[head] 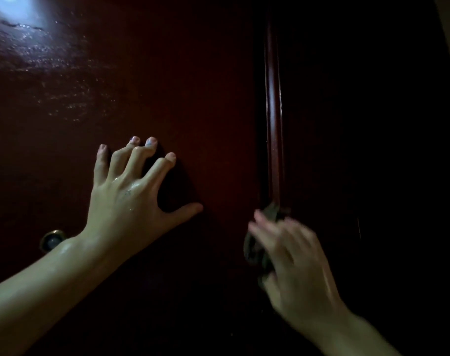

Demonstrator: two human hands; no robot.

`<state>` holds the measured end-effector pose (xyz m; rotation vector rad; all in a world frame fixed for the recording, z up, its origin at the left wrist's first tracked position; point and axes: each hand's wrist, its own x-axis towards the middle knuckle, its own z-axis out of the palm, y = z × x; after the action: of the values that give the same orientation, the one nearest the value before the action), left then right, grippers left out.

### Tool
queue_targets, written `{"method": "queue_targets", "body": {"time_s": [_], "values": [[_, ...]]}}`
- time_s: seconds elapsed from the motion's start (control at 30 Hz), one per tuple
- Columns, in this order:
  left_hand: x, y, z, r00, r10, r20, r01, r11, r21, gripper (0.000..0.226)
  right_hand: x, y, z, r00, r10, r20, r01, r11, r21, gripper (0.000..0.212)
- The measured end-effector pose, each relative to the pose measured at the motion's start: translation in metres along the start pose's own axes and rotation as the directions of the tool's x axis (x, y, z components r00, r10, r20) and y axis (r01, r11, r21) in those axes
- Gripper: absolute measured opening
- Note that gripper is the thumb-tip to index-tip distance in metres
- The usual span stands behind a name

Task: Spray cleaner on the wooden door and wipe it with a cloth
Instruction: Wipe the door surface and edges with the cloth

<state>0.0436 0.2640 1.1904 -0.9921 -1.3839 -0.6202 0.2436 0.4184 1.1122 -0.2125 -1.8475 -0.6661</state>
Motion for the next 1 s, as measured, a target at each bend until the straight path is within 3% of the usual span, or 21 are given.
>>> {"method": "queue_targets", "body": {"time_s": [0.13, 0.43, 0.6, 0.77, 0.87, 0.93, 1.0], "values": [[-0.001, 0.001, 0.001, 1.0, -0.005, 0.005, 0.005, 1.0, 0.008, 0.092, -0.029, -0.004, 0.006, 0.997, -0.081, 0.008, 0.081, 0.996, 0.035, 0.076], [-0.002, 0.0, 0.003, 1.0, -0.005, -0.022, 0.005, 1.0, 0.008, 0.092, 0.139, 0.042, -0.031, 0.993, 0.119, 0.003, -0.118, 0.988, -0.102, 0.089], [-0.006, -0.001, 0.005, 0.999, -0.016, -0.042, 0.016, 1.0, 0.008, 0.092, 0.078, 0.022, -0.009, 0.989, 0.081, -0.125, -0.087, 0.995, -0.045, 0.068], [-0.03, 0.004, 0.006, 0.996, 0.035, -0.077, -0.033, 0.999, 0.017, 0.087, -0.036, -0.014, 0.017, 1.0, -0.004, -0.012, 0.003, 0.998, -0.07, 0.063], [-0.046, 0.004, 0.006, 0.996, 0.066, -0.065, -0.065, 0.998, 0.015, 0.086, -0.06, -0.012, 0.015, 0.995, -0.073, 0.067, 0.077, 0.995, -0.058, 0.062], [-0.05, 0.004, 0.005, 0.996, 0.069, -0.056, -0.069, 0.998, 0.001, 0.085, -0.042, -0.007, 0.009, 0.999, -0.017, 0.043, 0.019, 0.999, -0.049, 0.061], [-0.051, 0.003, 0.004, 0.997, 0.064, -0.043, -0.064, 0.998, -0.003, 0.085, -0.011, -0.013, 0.007, 0.985, 0.16, -0.063, -0.162, 0.987, -0.017, 0.059]]}}
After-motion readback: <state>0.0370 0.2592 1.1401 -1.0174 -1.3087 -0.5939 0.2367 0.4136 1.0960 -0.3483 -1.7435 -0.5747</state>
